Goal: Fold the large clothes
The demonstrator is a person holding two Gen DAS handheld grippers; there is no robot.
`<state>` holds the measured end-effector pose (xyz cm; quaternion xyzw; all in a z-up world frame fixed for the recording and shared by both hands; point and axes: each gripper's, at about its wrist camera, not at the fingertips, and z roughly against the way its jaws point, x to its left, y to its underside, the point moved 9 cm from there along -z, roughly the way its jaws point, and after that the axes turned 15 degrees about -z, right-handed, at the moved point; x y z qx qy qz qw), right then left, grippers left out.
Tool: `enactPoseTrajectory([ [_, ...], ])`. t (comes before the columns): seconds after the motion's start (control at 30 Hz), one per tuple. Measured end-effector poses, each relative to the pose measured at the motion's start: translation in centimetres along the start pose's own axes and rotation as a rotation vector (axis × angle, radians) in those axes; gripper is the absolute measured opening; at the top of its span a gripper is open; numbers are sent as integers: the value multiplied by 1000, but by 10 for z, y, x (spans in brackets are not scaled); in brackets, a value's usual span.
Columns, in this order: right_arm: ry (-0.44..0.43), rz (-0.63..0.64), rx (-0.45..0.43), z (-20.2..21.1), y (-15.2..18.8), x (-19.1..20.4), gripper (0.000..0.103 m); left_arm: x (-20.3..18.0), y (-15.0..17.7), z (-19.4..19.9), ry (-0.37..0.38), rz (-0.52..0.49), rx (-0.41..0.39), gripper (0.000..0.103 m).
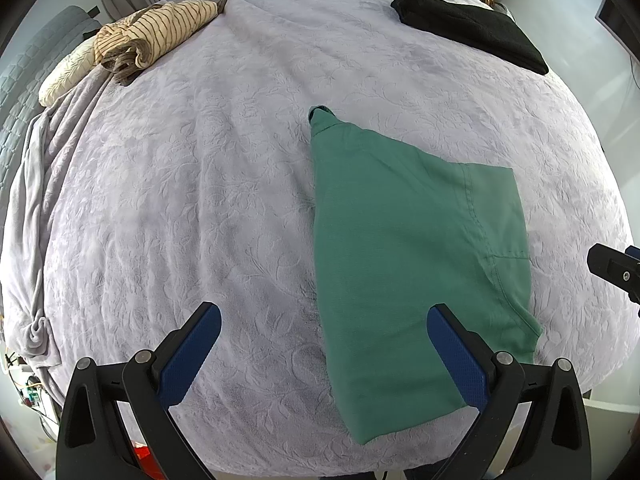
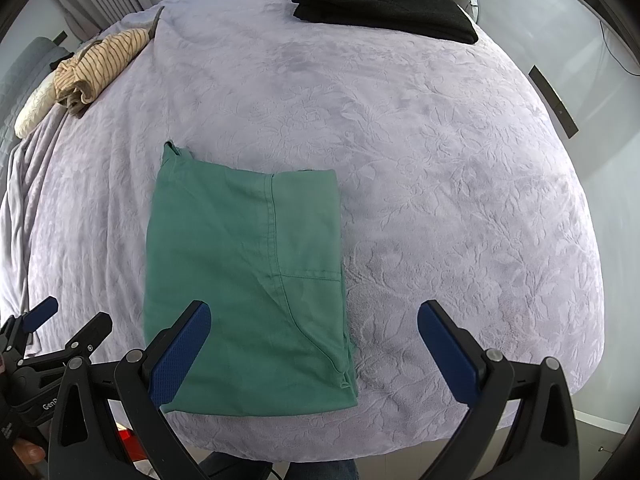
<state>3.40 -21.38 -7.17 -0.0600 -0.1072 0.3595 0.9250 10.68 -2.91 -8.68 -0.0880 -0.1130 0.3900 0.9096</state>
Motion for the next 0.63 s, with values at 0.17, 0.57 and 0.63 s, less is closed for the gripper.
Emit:
enactPoseTrajectory([
  [0.17,0,0,1,0,0,0,103,0,-1,0,-10,1,-5,103],
  [0.57,3,4,10,-4,4,2,103,4,-3,0,-17,-9,-27,103],
  [0.63,3,3,12,-5,2,2,103,4,-3,0,-16,-16,-29,103],
])
